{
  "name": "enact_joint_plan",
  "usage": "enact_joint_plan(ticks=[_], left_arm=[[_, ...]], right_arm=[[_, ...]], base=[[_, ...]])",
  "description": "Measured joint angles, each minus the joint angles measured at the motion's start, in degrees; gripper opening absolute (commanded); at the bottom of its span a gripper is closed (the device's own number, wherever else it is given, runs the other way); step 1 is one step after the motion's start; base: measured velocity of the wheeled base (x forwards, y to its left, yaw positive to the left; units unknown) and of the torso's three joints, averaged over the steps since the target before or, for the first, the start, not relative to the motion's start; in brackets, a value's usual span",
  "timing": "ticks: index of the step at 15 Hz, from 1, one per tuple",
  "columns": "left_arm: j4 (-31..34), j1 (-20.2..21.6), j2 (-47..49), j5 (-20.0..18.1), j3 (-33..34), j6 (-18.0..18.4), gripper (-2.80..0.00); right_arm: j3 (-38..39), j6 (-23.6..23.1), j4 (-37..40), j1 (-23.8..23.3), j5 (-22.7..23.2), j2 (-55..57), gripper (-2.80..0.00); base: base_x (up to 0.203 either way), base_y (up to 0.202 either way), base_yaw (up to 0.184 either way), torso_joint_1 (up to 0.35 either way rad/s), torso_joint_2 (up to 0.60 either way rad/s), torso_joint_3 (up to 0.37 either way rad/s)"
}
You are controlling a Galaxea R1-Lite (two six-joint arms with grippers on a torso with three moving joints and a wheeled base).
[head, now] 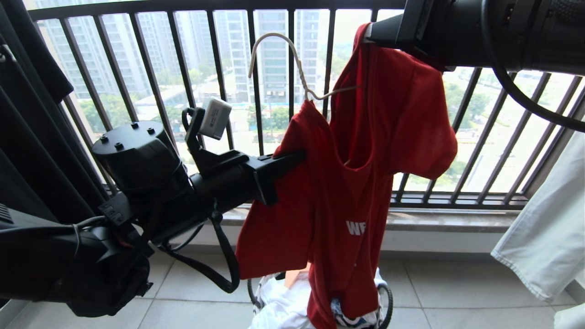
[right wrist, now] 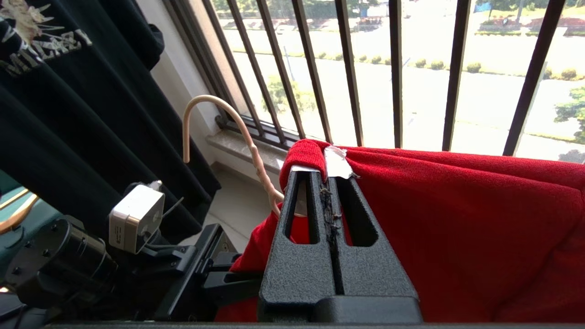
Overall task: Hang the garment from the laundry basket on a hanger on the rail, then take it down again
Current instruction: Hang the clothes on the clothes rack
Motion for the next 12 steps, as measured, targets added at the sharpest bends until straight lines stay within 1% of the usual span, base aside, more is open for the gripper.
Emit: enact_joint_plan(ticks=[2,4,6,8,10,12], left_arm=[[-0.1,-0.8,1.2,0.9,0.1,0.5,-2.8],[-0.1,-2.0,2.2,3.1,-0.3,1.4,-2.8],[-0.4,-2.9,2.9,3.6,-0.7,2.1,-2.8],[-3.5,-3.6,3.5,5.0,-0.7,2.0,-2.8],[-6.7,-4.4,4.2,7.1,-0.6,2.0,-2.8],[-7.1,-5.0,4.6,7.6,-0.5,2.0,-2.8]], right_arm=[[-0.3,-1.0,2.5,3.1,-6.2,0.2,-2.8],[-1.5,-1.7,6.9,6.0,-13.2,0.8,-2.8],[-5.2,-1.9,13.1,9.1,-19.7,1.6,-2.8],[-9.3,-2.2,19.2,12.5,-26.7,2.9,-2.8],[-11.1,-3.4,21.3,14.7,-32.5,5.0,-2.8],[-12.3,-6.4,21.3,15.9,-37.5,7.5,-2.8]], base=[[0.0,0.0,0.0,0.0,0.0,0.0],[0.0,0.0,0.0,0.0,0.0,0.0],[0.0,0.0,0.0,0.0,0.0,0.0],[0.0,0.0,0.0,0.0,0.0,0.0],[0.0,0.0,0.0,0.0,0.0,0.0],[0.0,0.0,0.0,0.0,0.0,0.0]])
